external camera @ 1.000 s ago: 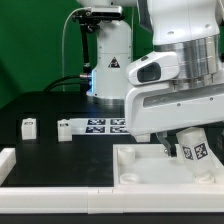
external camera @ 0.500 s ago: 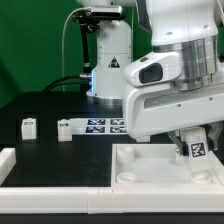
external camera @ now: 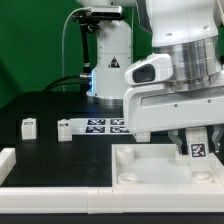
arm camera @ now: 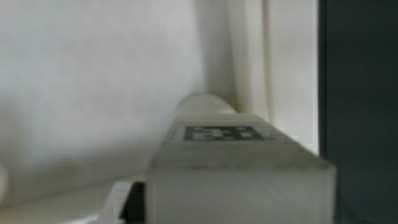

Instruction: Assemble one leg

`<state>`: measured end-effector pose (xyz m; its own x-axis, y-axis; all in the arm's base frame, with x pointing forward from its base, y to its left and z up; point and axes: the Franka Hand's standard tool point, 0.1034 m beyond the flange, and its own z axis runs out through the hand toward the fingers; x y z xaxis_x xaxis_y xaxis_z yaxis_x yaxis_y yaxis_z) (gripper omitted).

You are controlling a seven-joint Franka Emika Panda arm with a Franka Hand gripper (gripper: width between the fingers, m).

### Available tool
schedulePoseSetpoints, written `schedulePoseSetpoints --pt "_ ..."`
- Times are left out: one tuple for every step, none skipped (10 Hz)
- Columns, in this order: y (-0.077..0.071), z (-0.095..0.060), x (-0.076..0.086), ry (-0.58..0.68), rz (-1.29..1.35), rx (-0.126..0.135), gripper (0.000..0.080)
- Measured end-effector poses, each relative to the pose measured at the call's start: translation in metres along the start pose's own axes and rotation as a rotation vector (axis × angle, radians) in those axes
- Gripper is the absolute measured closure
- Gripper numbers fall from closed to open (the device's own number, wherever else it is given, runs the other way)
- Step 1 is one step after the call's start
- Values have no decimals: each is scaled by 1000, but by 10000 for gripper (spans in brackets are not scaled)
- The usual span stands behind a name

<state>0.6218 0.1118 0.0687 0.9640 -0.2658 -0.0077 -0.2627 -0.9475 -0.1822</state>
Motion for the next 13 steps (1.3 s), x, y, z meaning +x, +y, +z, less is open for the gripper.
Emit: schedulePoseSetpoints --pt "-1 0 0 0 140 -1 511" --pt "-2 0 -1 1 278 -3 509" --pt "-2 1 -1 1 390 -2 509" --pt "-2 2 -1 3 540 -2 509" --pt "-3 2 0 11 667 0 509" --pt "-4 3 1 14 766 -2 509" --pt "-4 2 1 13 838 -2 509" --pt "-4 2 2 6 913 2 509" --pt "-4 2 1 5 937 2 499" --pt "-5 2 1 5 927 2 499" --pt "-5 2 1 5 882 2 257" --pt "-5 2 0 5 874 2 257" --pt "-8 3 -1 6 761 1 174"
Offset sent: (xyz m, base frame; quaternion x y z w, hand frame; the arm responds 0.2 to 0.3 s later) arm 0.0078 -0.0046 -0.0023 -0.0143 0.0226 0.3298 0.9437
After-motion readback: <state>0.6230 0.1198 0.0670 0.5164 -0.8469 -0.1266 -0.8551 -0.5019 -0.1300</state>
